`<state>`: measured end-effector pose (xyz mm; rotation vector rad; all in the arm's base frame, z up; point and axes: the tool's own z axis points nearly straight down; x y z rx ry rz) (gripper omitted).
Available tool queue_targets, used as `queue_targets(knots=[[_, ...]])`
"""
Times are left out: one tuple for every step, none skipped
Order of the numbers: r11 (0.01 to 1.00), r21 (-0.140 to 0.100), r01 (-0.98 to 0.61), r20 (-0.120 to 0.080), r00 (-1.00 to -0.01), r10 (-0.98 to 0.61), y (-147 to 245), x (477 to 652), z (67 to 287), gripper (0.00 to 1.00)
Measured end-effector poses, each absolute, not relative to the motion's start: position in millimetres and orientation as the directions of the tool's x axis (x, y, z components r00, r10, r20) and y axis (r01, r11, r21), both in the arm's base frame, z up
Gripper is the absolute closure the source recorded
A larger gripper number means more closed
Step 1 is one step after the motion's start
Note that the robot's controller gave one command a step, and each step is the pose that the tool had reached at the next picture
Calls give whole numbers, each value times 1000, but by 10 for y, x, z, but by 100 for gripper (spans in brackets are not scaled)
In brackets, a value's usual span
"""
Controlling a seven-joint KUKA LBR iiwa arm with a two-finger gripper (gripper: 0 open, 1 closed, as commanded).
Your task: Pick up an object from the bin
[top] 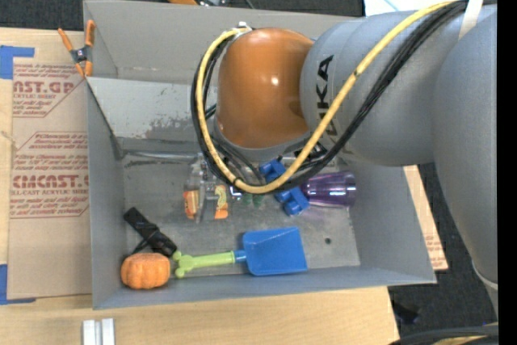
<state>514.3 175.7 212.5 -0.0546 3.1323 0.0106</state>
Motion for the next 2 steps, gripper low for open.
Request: queue_targets(knots=[[985, 5, -174, -9, -985, -174, 1651, 5406, 2014, 100], [968, 6, -250, -11, -968, -250, 1553, 4931, 1463, 100]])
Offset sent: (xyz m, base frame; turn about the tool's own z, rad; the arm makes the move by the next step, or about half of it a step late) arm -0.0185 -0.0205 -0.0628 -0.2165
